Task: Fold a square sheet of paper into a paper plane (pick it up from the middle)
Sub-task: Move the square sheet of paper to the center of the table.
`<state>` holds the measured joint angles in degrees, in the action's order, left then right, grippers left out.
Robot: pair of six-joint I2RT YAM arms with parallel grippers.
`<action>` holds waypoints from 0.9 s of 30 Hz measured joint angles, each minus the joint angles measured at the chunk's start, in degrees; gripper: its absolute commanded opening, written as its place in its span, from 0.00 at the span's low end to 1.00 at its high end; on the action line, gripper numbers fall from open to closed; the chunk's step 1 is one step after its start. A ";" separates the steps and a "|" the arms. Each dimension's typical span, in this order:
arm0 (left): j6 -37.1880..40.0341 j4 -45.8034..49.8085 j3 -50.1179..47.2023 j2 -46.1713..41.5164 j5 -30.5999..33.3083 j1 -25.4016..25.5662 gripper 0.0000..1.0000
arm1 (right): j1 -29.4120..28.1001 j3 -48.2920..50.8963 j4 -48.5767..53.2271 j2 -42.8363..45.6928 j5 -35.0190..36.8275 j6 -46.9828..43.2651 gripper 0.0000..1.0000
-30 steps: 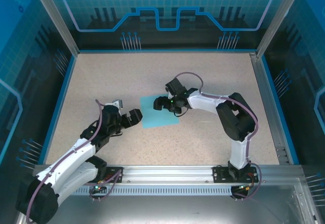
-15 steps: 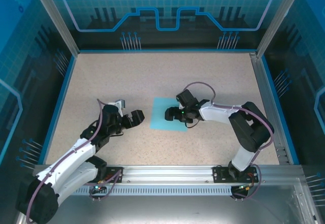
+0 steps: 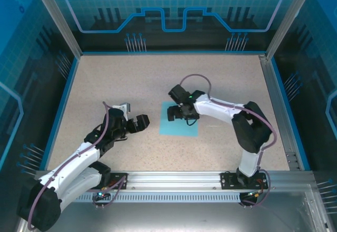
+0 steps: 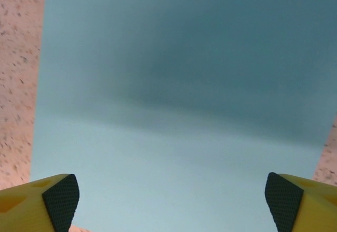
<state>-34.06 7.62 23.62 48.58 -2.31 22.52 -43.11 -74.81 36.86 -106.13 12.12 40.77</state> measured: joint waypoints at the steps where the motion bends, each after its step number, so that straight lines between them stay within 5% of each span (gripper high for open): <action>1: 0.17 0.13 0.00 -0.02 0.57 -0.09 0.99 | -0.85 -1.88 1.18 -1.66 1.11 0.59 0.99; 15: 3.17 1.60 1.60 4.13 1.44 -1.22 0.98 | -2.27 -6.62 6.01 -9.16 1.46 2.38 0.99; 27: 4.70 4.17 2.97 3.91 0.98 -1.38 0.98 | -1.22 5.40 -2.64 -2.91 -1.07 -11.45 0.99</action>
<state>-29.36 11.79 26.59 52.49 -1.32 21.15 -44.34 -69.41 34.22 -109.03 11.05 29.32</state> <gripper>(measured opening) 0.985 0.993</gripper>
